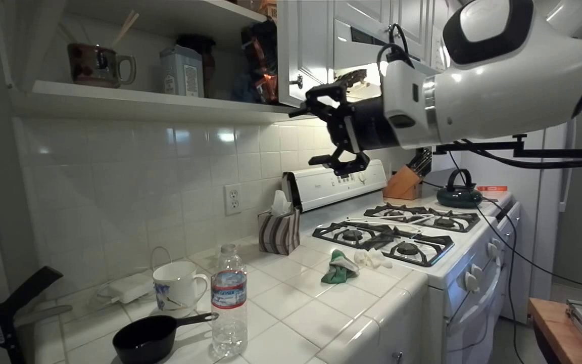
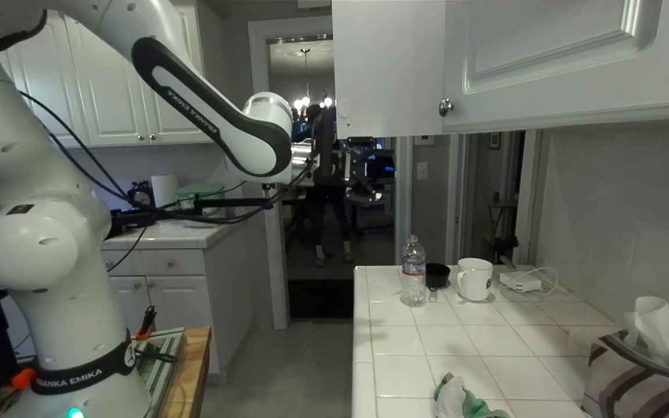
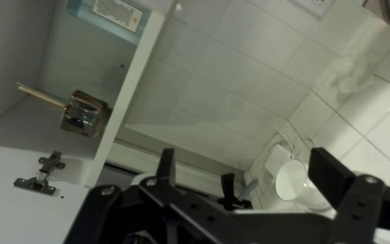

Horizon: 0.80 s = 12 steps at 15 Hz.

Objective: Fully close the right part of the cabinet

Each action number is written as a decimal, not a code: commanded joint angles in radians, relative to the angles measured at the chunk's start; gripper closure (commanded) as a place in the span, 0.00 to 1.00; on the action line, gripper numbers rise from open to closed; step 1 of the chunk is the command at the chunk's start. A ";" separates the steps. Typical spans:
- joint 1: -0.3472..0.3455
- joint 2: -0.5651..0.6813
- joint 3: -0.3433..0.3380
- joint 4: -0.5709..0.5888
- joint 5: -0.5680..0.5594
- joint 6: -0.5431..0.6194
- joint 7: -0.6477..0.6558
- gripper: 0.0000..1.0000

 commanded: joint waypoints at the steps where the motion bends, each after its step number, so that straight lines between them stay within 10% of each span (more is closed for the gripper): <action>1: 0.035 -0.216 -0.154 -0.098 -0.135 0.284 0.134 0.00; 6: -0.112 -0.366 -0.295 -0.120 0.167 0.704 -0.103 0.00; 12: -0.621 -0.310 -0.082 -0.141 0.133 0.986 0.076 0.00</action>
